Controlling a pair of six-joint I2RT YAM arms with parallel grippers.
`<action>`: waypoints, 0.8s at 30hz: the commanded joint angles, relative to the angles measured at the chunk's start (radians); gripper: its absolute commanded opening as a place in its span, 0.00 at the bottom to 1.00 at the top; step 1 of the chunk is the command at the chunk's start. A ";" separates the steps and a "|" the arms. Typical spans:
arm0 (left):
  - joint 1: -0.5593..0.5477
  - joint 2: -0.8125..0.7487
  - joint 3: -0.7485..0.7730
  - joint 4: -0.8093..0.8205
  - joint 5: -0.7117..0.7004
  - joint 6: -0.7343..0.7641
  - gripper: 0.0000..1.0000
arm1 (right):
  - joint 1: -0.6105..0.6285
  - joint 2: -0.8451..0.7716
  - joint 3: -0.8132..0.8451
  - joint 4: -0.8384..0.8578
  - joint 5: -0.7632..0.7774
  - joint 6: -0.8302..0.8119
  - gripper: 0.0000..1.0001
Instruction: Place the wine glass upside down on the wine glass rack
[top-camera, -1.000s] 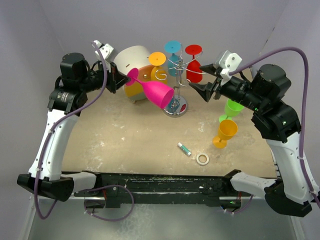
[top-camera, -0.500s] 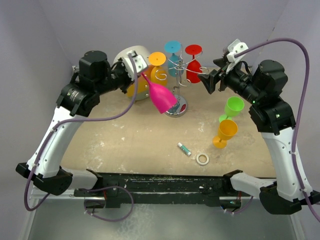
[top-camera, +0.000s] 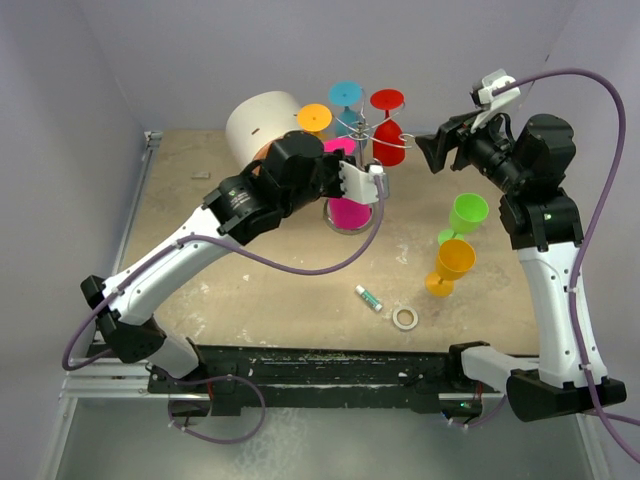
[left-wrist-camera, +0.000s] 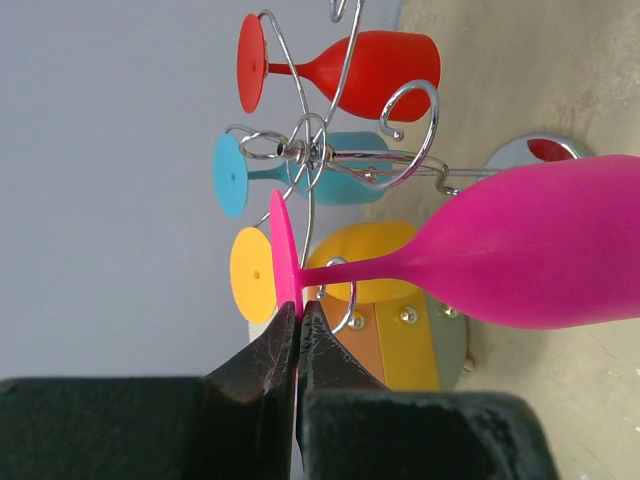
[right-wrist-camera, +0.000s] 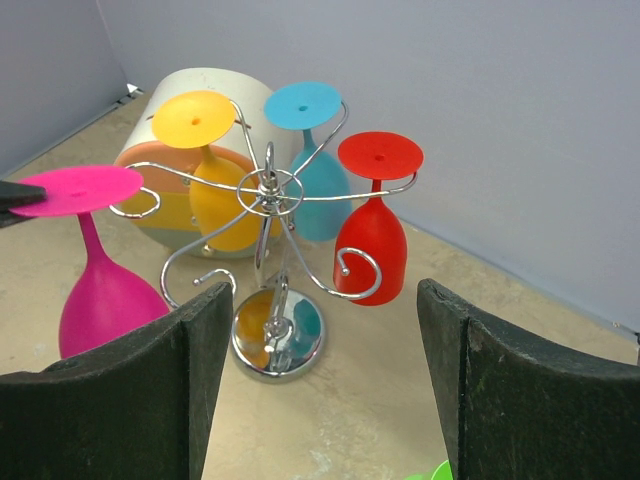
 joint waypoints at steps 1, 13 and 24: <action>-0.028 0.019 0.003 0.114 -0.121 0.092 0.00 | -0.017 -0.018 -0.005 0.059 -0.057 0.024 0.77; -0.024 0.112 -0.009 0.217 -0.270 0.153 0.00 | -0.031 -0.018 -0.004 0.067 -0.134 0.049 0.76; 0.028 0.164 0.020 0.215 -0.283 0.098 0.00 | -0.033 -0.034 -0.017 0.071 -0.160 0.056 0.76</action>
